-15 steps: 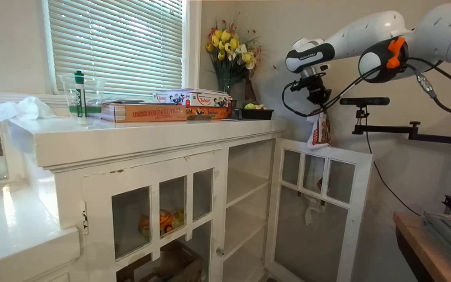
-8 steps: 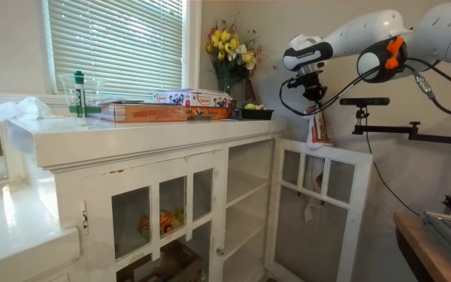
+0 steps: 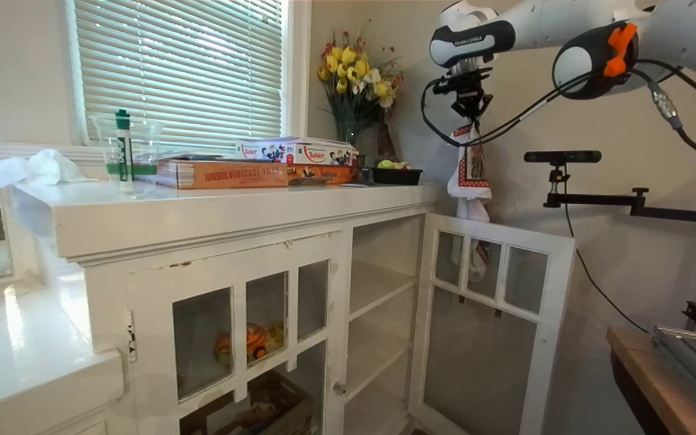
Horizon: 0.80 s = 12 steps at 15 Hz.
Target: Pick up the cloth from the counter and hang it on the cabinet door
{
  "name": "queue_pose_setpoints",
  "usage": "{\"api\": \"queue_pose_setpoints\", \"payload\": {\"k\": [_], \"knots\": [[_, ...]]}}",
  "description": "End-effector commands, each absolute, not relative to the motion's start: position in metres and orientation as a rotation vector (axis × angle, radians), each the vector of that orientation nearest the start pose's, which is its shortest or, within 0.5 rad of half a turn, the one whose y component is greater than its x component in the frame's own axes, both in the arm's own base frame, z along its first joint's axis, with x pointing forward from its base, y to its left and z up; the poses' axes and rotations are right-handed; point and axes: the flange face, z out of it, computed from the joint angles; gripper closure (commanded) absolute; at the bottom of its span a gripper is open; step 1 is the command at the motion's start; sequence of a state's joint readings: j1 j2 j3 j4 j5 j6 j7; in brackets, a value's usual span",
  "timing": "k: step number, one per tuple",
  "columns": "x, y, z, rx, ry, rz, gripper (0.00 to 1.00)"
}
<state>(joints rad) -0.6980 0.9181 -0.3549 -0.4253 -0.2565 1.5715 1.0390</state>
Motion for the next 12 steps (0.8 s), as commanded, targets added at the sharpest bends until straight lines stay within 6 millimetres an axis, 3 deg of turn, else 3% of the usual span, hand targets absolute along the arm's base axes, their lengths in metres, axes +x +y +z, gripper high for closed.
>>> {"api": "queue_pose_setpoints", "payload": {"k": [1, 7, 12], "knots": [[0.500, -0.558, 0.583, 1.525, -2.151, 0.362, 0.99], [0.487, -0.540, 0.564, 1.506, -2.187, 0.069, 0.99], [0.471, -0.533, 0.525, 1.609, -2.198, -0.269, 0.99]]}}
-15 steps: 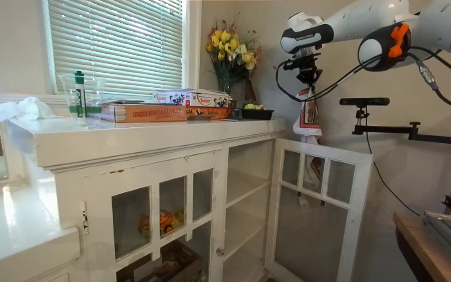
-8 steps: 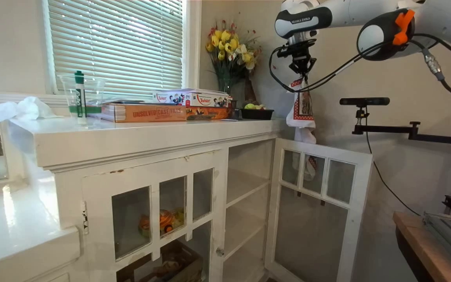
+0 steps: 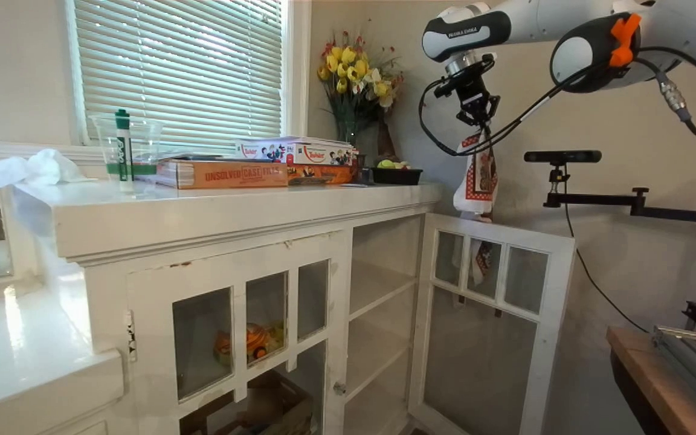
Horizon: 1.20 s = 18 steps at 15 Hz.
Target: Pick up the cloth from the counter and hang it on the cabinet door
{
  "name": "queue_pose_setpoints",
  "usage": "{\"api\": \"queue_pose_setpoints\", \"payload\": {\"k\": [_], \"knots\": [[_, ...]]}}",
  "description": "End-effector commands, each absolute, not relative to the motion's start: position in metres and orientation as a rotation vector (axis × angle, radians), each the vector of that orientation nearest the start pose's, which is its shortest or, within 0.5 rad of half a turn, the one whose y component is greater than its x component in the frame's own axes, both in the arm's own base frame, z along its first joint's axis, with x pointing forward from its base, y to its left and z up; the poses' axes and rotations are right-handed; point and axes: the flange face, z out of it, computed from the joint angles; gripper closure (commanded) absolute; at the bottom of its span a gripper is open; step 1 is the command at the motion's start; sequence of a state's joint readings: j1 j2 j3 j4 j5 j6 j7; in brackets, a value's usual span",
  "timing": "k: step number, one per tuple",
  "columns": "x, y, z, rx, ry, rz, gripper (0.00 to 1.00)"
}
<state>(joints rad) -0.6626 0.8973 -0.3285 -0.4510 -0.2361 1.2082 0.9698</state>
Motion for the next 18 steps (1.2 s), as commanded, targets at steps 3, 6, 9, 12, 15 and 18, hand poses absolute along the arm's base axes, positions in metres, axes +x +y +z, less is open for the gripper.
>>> {"api": "queue_pose_setpoints", "payload": {"k": [3, 6, 9, 12, 15, 18], "knots": [[0.474, -0.539, 0.503, -2.143, 2.734, 0.398, 0.99], [0.487, -0.551, 0.481, -2.244, 2.675, 0.324, 0.99], [0.504, -0.554, 0.455, -2.327, 2.570, 0.283, 0.99], [0.518, -0.549, 0.430, -2.389, 2.472, 0.303, 0.99], [0.530, -0.538, 0.413, -2.446, 2.387, 0.362, 0.99], [0.541, -0.528, 0.394, -2.508, 2.311, 0.431, 0.99]]}}
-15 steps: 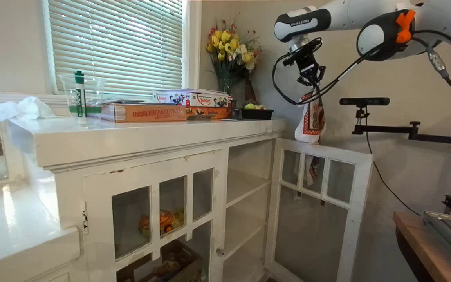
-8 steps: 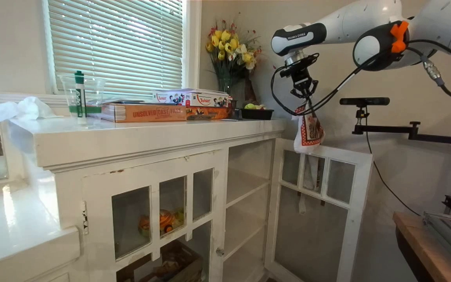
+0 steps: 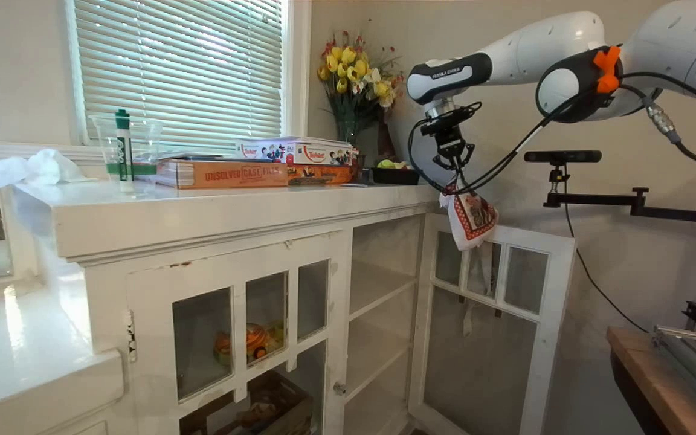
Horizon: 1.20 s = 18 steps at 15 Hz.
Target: Pick up the cloth from the counter and hang it on the cabinet door
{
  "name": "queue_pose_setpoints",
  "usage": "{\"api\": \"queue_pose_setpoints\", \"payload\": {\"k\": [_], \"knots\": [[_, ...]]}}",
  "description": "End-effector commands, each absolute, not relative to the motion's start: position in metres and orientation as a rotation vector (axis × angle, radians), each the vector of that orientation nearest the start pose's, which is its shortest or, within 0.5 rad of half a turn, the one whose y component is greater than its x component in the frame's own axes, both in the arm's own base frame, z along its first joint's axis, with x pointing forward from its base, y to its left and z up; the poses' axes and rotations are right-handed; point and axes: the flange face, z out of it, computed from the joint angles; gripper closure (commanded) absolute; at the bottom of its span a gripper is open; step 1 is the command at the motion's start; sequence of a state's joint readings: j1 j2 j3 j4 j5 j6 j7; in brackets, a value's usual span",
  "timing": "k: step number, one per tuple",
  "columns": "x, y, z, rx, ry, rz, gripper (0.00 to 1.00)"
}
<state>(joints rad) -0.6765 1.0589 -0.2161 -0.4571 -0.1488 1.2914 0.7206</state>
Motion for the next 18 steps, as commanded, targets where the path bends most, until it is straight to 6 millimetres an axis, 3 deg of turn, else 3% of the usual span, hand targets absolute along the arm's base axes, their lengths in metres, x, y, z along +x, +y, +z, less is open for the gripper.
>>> {"api": "queue_pose_setpoints", "payload": {"k": [1, 2, 3, 4, 7, 14, 18], "knots": [[0.543, -0.525, 0.385, -2.524, 2.293, 0.464, 0.99], [0.545, -0.523, 0.378, -2.541, 2.280, 0.490, 0.99], [0.547, -0.521, 0.373, -2.557, 2.275, 0.517, 0.72], [0.548, -0.519, 0.370, -2.569, 2.264, 0.527, 0.71], [0.548, -0.522, 0.383, -2.591, 2.314, 0.473, 0.51], [0.539, -0.532, 0.477, -2.731, 2.113, 0.139, 0.02], [0.540, -0.528, 0.519, -2.862, 1.900, -0.012, 0.00]]}}
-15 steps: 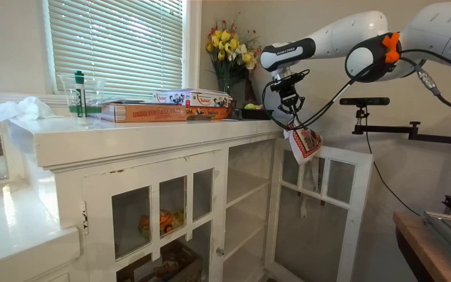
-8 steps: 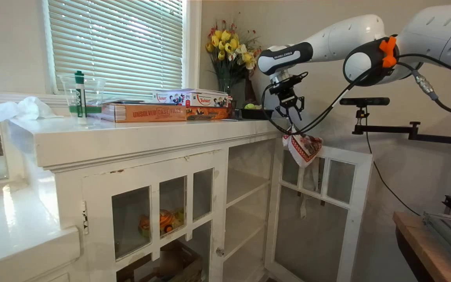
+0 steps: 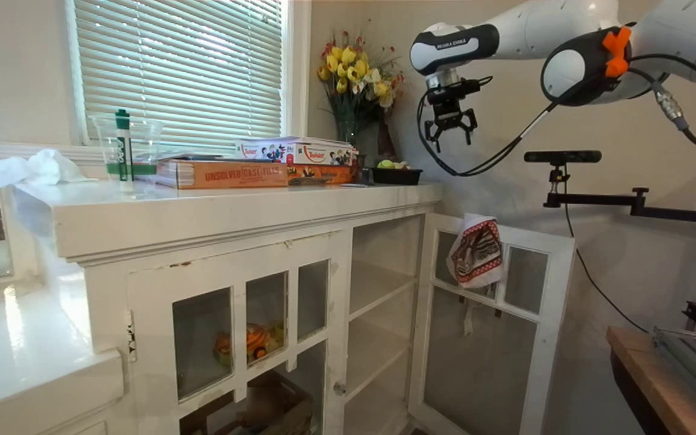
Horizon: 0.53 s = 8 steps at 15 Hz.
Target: Pick up the cloth from the counter and hang it on the cabinet door
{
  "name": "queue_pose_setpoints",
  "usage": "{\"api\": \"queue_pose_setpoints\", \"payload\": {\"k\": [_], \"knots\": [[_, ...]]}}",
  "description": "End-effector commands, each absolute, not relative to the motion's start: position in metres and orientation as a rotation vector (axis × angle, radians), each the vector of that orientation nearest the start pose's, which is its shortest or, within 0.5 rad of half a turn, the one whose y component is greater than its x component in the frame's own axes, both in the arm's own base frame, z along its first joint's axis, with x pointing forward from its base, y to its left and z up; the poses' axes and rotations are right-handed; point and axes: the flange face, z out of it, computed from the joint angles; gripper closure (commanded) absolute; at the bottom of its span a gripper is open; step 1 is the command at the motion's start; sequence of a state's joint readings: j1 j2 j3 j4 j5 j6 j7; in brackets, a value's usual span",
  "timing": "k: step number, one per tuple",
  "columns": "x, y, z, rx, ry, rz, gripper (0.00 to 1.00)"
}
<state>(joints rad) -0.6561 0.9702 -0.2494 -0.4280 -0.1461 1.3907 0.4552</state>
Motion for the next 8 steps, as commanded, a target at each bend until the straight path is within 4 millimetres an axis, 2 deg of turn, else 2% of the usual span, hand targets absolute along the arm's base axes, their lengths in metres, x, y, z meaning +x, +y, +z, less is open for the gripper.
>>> {"api": "queue_pose_setpoints", "payload": {"k": [1, 5, 8], "knots": [[0.543, -0.527, 0.526, -2.904, 1.826, -0.059, 0.00], [0.561, -0.514, 0.550, -3.023, 1.556, -0.242, 0.00], [0.578, -0.495, 0.570, -3.070, 1.348, -0.373, 0.00]]}}
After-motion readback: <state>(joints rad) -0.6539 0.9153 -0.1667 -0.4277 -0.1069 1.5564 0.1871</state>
